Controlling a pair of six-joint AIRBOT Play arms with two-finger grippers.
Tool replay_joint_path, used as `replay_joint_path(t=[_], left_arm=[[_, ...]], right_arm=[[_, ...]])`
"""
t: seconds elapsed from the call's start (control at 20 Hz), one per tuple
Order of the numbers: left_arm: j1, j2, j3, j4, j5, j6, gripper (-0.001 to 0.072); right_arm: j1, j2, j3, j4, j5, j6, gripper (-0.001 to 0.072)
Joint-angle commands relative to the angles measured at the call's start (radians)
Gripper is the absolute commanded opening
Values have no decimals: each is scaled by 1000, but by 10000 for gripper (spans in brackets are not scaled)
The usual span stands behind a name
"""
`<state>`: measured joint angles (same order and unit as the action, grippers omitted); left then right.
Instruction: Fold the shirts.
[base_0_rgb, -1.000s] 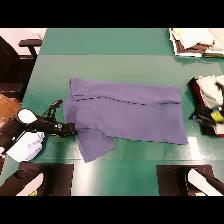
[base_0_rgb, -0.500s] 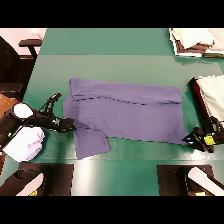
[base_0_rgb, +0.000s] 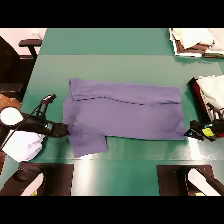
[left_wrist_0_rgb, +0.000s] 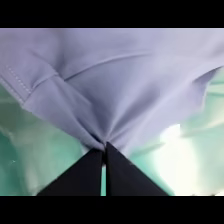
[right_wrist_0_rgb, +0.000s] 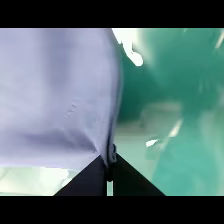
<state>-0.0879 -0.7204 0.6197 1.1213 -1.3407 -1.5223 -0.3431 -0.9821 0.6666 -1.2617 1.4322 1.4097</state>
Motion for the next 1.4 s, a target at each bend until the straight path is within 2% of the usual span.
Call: replay_joint_path(t=[0.0,0.15,0.3,0.45,0.65,0.75,0.95,1.0,1.1,1.15,1.2,1.25,1.3,1.35], left_arm=[[0,103,2,3,-192,-28,19],[0,104,18,-69,-237,-45,20],[0,85,82,-12,-92,-38,19],[0,-25,159,43,69,21,21],[0,-294,319,54,267,92,23],[0,-430,408,54,333,112,23],[0,-612,504,53,426,124,23],[0,-629,506,53,444,113,25],[0,-635,507,52,459,112,25],[0,-634,518,52,449,112,26],[0,-634,535,52,426,112,28],[0,-634,556,52,389,113,255],[0,-634,574,52,359,113,580],[0,-634,582,53,343,113,652]], right_arm=[[7,136,57,-80,140,7,19],[29,212,101,-98,182,48,19],[102,182,160,-97,136,76,19],[193,40,261,-94,55,90,19],[269,-222,460,-92,-17,98,19],[273,-346,560,-81,-18,101,19],[270,-530,706,34,-35,100,20],[270,-562,732,58,-39,99,39],[268,-610,773,127,-52,61,314],[257,-624,787,172,-50,28,396],[241,-630,792,214,-47,-5,414],[224,-629,791,225,-37,-30,415],[204,-628,791,219,-17,-50,414],[176,-628,790,220,10,-66,415]])
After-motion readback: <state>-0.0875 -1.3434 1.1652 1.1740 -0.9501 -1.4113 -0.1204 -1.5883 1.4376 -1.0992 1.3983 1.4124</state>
